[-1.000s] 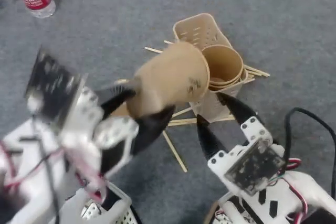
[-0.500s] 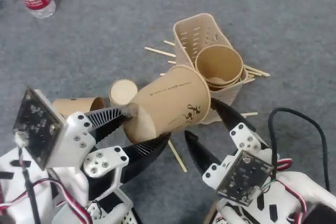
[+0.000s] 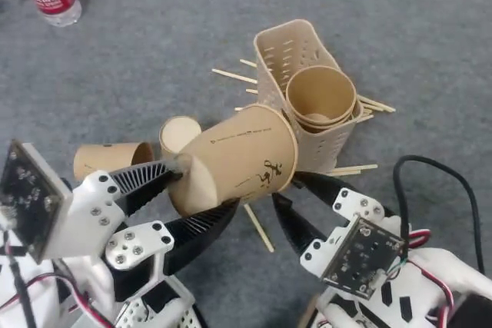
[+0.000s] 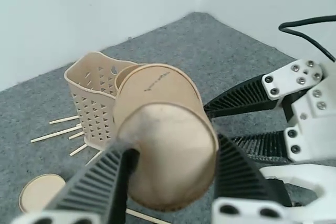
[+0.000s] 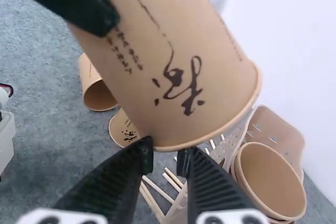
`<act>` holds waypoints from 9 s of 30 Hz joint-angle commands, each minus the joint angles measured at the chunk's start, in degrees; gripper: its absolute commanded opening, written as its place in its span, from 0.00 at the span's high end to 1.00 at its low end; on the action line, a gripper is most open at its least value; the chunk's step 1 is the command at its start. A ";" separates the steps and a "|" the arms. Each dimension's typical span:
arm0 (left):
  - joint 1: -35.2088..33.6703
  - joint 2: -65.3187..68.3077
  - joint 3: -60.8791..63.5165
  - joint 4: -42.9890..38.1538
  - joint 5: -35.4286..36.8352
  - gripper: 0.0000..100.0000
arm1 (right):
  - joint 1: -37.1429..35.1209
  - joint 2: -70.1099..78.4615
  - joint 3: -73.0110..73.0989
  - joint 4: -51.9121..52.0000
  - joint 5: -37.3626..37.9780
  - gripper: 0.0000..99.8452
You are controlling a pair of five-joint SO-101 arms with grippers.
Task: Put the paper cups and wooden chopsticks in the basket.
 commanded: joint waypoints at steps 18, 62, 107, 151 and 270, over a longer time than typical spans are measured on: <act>0.53 -4.04 0.57 -0.88 -0.18 0.92 | -4.44 5.67 -0.97 -3.65 3.25 0.84; -18.46 -9.14 16.84 -4.04 -1.23 0.69 | 6.55 1.54 -7.30 -1.80 8.00 0.99; -68.22 -9.23 66.77 -45.63 -26.64 0.69 | 56.75 18.42 -11.34 9.71 9.14 0.99; -67.87 -9.14 72.75 -45.45 -21.19 0.69 | 112.84 19.65 36.48 11.30 47.91 0.83; -64.26 -9.23 86.46 -50.46 -1.14 0.70 | 39.87 51.65 -53.54 18.59 11.78 0.99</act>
